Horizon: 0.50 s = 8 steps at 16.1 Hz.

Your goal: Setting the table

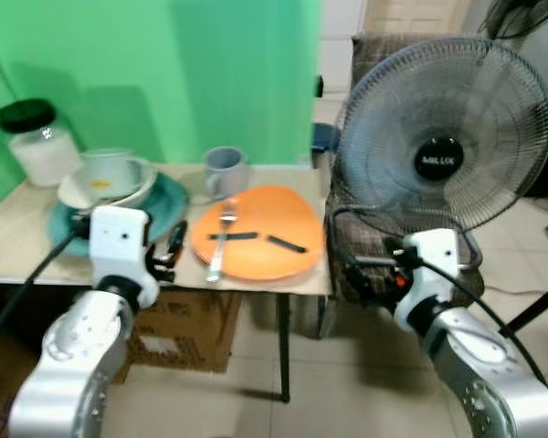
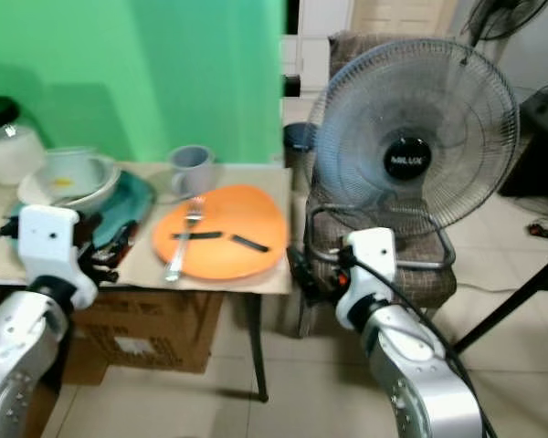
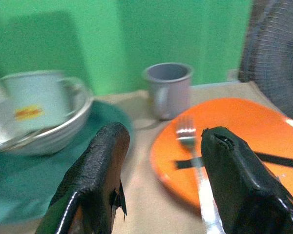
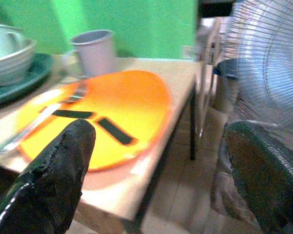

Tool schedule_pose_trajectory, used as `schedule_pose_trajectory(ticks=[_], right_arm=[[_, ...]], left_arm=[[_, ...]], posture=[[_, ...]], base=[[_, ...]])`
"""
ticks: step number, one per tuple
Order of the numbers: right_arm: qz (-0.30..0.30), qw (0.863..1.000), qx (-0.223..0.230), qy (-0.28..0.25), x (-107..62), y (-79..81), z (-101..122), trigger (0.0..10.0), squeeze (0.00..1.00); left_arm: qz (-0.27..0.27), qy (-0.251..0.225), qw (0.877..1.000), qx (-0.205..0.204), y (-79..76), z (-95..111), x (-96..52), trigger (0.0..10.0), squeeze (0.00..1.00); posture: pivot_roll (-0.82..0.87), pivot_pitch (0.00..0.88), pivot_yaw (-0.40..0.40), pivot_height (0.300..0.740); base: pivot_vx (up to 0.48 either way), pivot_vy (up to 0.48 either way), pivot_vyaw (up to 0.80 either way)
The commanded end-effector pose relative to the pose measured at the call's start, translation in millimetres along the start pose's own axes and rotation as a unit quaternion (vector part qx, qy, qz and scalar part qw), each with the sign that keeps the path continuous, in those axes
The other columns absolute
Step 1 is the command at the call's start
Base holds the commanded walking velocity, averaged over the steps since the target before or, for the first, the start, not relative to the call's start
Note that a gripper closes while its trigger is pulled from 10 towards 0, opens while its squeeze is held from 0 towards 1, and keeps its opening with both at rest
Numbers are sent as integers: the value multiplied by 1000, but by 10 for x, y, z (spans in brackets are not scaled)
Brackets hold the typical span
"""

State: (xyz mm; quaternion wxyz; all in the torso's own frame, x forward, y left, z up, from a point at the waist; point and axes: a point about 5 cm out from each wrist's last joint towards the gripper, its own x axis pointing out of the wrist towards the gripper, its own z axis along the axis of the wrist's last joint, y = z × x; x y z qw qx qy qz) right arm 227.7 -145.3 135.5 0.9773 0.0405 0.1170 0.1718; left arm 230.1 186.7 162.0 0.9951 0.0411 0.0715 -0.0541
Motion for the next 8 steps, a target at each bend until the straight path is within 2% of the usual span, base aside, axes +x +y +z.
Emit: schedule_pose_trajectory(ticks=[1, 5, 6, 7, 8], right_arm=[[-11, 1000, -8, -8, -10, -33, 69, 10000, 0], [-24, 1000, -5, -4, -17, -43, 70, 10000, 0], [-30, 1000, -6, -4, -18, -61, 80, 10000, 106], [-31, 1000, -5, -6, -16, -70, 91, 10000, 667], [-35, 999, -8, -9, -15, -93, 113, 10000, 1000]], left_arm=[[-12, 7, 1000, -10, -26, -13, 11, 10000, 1000], [-24, 11, 1000, -8, -62, -24, 39, 10000, 1000], [-33, 10, 999, -3, -80, -31, 46, 10000, 1000], [-32, 9, 999, -5, -82, -34, 51, 10000, 1000], [-31, 6, 999, -10, -83, -33, 62, 10000, 1000]], posture=[[12, 0, 53, 740], [8, 0, 55, 740], [4, 0, 55, 740], [3, 0, 55, 740], [3, 0, 55, 740]], base=[[0, 0, 0], [0, 0, 0], [0, 0, 0], [0, 0, 0], [0, 0, 0]])
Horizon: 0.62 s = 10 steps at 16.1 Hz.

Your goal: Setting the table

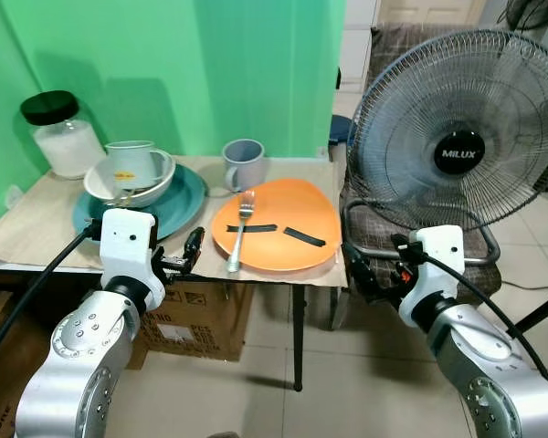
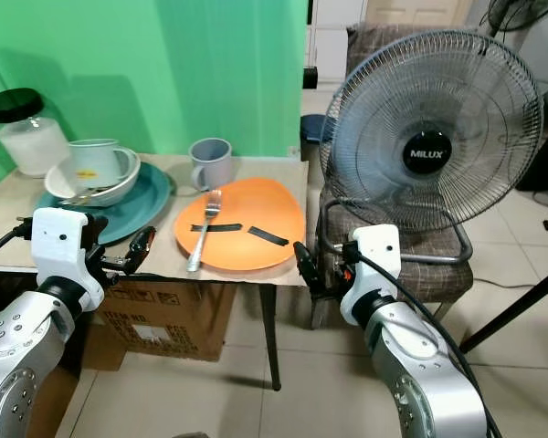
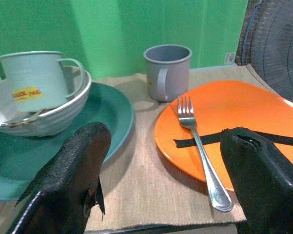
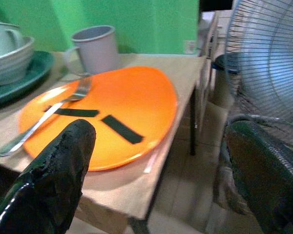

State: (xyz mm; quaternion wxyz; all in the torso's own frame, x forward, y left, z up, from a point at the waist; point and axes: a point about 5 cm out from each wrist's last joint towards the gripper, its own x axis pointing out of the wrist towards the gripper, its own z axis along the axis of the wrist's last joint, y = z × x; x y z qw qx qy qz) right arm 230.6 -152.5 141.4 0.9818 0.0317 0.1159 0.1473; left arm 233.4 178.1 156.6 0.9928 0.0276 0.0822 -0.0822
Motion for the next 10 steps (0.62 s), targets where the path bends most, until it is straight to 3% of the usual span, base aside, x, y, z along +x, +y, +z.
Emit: schedule_pose_trajectory(ticks=[1, 5, 9, 10], right_arm=[[-9, 1000, -3, -1, -2, -38, 41, 10000, 1000], [-15, 1000, -3, 6, 16, -58, 37, 10000, 1000], [0, 1000, -17, 5, 38, -42, 64, 10000, 996], [4, 1000, -22, 8, 46, -46, 64, 10000, 588]], left_arm=[[-3, -5, 1000, 0, -4, 10, 20, 10000, 1000], [-4, -8, 1000, 2, -15, 2, 36, 10000, 1000], [-4, -8, 1000, 4, -21, 1, 46, 10000, 1000], [-2, -7, 1000, 8, -17, 0, 46, 10000, 1000]], posture=[[-4, 0, 53, 740], [-7, 0, 50, 740], [-3, 0, 48, 740], [-3, 0, 48, 740]], base=[[0, 0, 0], [275, 0, -456], [295, 0, 0], [251, 0, 0]])
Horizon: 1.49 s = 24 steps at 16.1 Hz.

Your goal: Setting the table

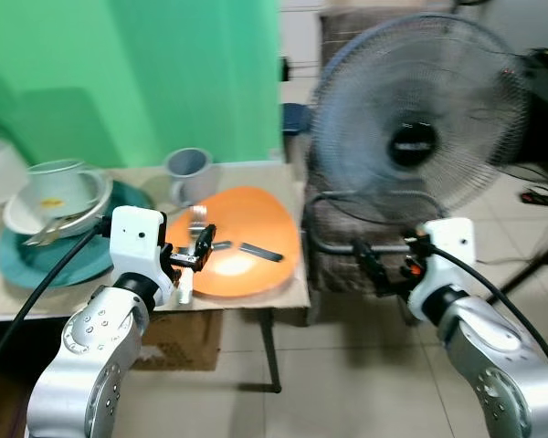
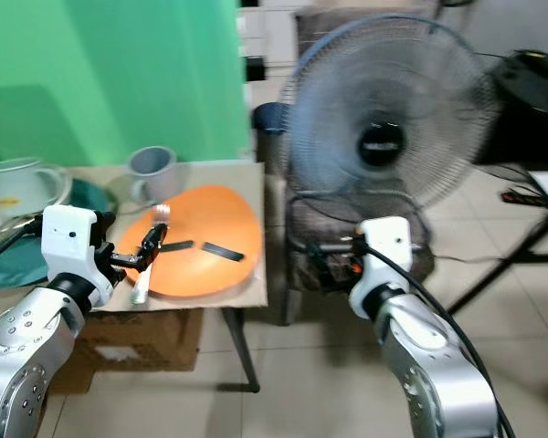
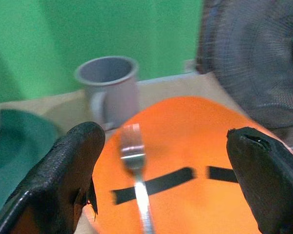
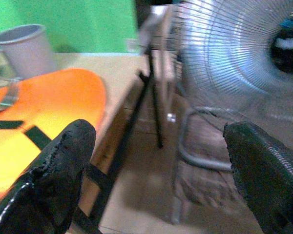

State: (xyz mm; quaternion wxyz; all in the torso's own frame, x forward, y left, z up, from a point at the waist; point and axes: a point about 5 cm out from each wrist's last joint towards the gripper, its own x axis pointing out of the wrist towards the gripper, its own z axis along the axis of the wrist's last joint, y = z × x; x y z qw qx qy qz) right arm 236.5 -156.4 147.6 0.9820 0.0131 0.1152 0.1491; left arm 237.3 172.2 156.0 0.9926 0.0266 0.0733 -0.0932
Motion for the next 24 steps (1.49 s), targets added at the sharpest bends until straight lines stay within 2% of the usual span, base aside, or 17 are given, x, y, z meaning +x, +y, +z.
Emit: schedule_pose_trajectory(ticks=[1, 2, 8, 13, 14, 15, 16, 17, 18, 21, 24], right_arm=[[5, 1000, -6, 7, 19, -1, -13, 10000, 212], [7, 1000, -8, 9, 25, -8, -11, 10000, 0], [8, 1000, -19, 4, 69, -73, 72, 10000, 0], [34, 999, -31, 11, 87, -62, 104, 10000, 0], [65, 997, -50, 16, 80, -21, 129, 10000, 0], [79, 995, -58, 19, 74, -3, 136, 10000, 0], [107, 991, -71, 27, 53, 28, 151, 10000, 0], [118, 990, -75, 30, 41, 39, 160, 10000, 0], [157, 983, -89, 34, -2, 79, 215, 10000, 0], [187, 976, -105, 33, -28, 103, 291, 10000, 0], [190, 976, -106, 32, -29, 124, 320, 10000, 0]], left_arm=[[11, 4, 1000, 9, 37, -5, -5, 10000, 1000], [12, 8, 1000, 10, 46, -15, 1, 10000, 1000], [-10, 44, 999, 19, 65, -69, 136, 10000, 1000], [-54, 81, 995, 35, 139, -55, 581, 10000, 1000], [-58, 110, 991, 50, 174, -119, 776, 10000, 1000], [-59, 117, 991, 40, 177, -130, 826, 10000, 1000], [-59, 127, 990, 16, 184, -119, 934, 10000, 459], [-58, 135, 989, 9, 195, -121, 978, 10000, 369], [-35, 146, 989, 4, 272, -99, 1121, 10000, 0], [-42, 133, 990, -5, 314, -21, 1322, 10000, 0], [-61, 135, 989, 7, 277, -4, 1411, 10000, 0]], posture=[[-3, 0, 48, 740], [-2, 0, 48, 740], [-13, 0, 56, 740], [-31, 0, 58, 740], [-42, 0, 60, 740], [-44, 0, 60, 740], [-51, 0, 61, 740], [-54, 0, 62, 740], [-63, 0, 65, 740], [-73, 0, 61, 740], [-84, 0, 61, 740]], base=[[0, 0, 0], [0, 0, 0], [0, 0, 0], [0, 0, 0], [0, 0, 0], [0, 0, 0], [0, 0, 0], [0, 0, 0], [0, 0, 0], [0, 0, 0], [0, 0, 0]])
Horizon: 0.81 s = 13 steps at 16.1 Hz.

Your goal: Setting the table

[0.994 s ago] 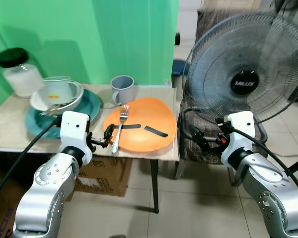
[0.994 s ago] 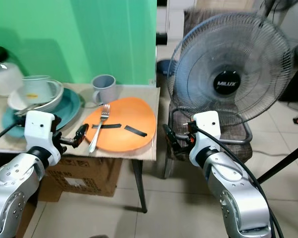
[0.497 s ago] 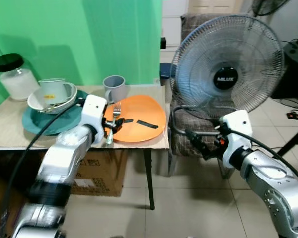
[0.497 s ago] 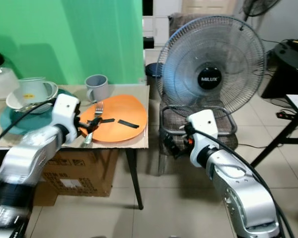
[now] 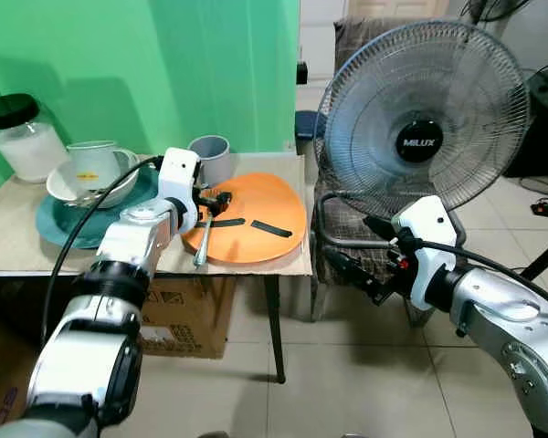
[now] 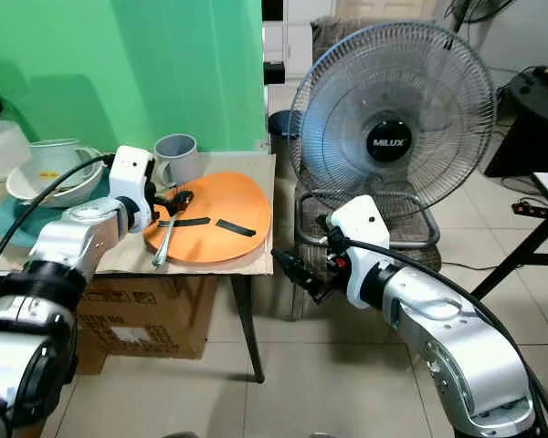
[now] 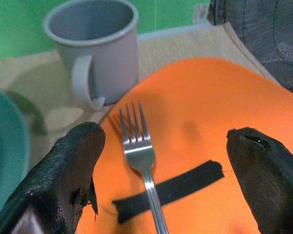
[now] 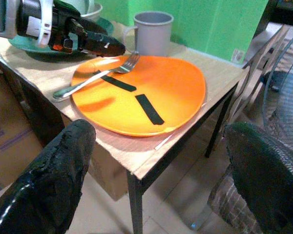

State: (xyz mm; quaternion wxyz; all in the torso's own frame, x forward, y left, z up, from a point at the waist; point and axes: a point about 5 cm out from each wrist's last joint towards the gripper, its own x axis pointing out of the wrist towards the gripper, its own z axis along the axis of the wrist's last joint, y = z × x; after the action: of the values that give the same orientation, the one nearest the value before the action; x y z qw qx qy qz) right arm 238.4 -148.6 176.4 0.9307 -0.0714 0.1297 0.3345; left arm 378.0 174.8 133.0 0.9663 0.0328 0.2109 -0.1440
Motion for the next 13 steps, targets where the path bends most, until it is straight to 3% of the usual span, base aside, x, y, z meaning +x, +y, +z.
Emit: schedule_pose_trajectory(ticks=[1, 7, 8, 9, 11, 12, 13], right_arm=[[12, 1000, -5, -2, 3, 44, 44, 10000, 0], [46, 999, -4, 13, -45, 116, 49, 10000, 0], [50, 999, -5, 15, -52, 122, 56, 10000, 0], [53, 998, -7, 17, -62, 131, 63, 10000, 0], [57, 998, -8, 21, -73, 140, 68, 10000, 0], [59, 998, -8, 23, -78, 146, 70, 10000, 0], [61, 998, -9, 24, -83, 149, 73, 10000, 0]], left_arm=[[-13, 7, 1000, 14, -25, 9, 34, 10000, 0], [-11, 53, 998, 28, -74, -111, 118, 10000, 0], [-15, 57, 998, 30, -95, -127, 131, 9059, 0], [-14, 58, 998, 33, -110, -145, 144, 5882, 0], [-18, 59, 998, 32, -125, -171, 154, 2588, 0], [-19, 59, 998, 32, -128, -179, 157, 0, 0], [-19, 62, 997, 35, -127, -184, 158, 0, 0]], posture=[[-87, 0, 60, 740], [-108, 0, 66, 740], [-114, 0, 66, 740], [-119, 0, 65, 740], [-126, 0, 62, 740], [-135, 0, 62, 740], [-144, 0, 62, 740]], base=[[0, 0, 0], [0, 0, 0], [0, 0, 0], [0, 0, 0], [0, 0, 0], [0, 0, 0], [0, 0, 0]])
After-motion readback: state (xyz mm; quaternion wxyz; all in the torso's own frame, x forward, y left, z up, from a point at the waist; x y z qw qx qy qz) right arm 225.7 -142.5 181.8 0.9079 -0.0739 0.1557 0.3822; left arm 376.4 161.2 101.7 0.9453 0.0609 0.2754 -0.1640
